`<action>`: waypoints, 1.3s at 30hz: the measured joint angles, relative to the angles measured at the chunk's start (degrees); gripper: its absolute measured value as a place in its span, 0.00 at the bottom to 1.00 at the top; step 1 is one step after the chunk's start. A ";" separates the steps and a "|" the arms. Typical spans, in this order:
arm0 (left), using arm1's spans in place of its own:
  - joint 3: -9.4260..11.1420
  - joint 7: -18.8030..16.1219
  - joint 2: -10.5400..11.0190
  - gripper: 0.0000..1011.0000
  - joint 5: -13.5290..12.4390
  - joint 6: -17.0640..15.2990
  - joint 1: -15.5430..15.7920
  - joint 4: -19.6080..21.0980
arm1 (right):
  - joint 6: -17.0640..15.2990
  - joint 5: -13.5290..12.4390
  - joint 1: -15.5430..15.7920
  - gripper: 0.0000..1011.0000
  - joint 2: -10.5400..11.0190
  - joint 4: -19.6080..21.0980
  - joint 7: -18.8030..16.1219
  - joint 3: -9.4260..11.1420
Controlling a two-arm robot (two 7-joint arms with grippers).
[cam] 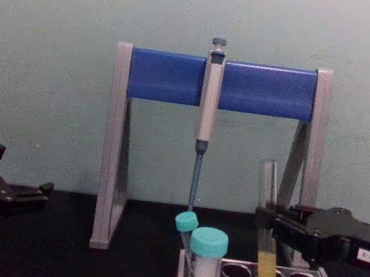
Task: Pick up the test tube from the test tube rack, shake it, then place it back into the test tube rack.
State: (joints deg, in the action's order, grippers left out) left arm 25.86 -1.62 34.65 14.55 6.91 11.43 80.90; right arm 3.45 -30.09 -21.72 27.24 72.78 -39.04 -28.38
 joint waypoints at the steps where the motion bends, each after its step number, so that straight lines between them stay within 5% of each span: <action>1: 0.00 0.00 0.00 0.99 0.00 0.00 0.00 0.00 | 0.00 0.00 0.00 0.23 0.00 0.00 0.00 0.00; 20: 0.00 0.00 0.00 0.99 0.00 0.00 0.00 0.00 | -0.13 -0.02 0.05 0.24 -0.01 -0.04 -0.10 0.05; 39: 0.00 0.00 0.00 0.99 0.00 0.00 0.00 0.00 | -0.12 -0.09 0.04 0.81 -0.01 -0.04 -0.15 0.08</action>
State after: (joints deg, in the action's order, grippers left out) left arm 25.86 -1.62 34.65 14.55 6.91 11.43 80.90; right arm 3.33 -30.18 -21.67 27.23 72.74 -39.19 -28.29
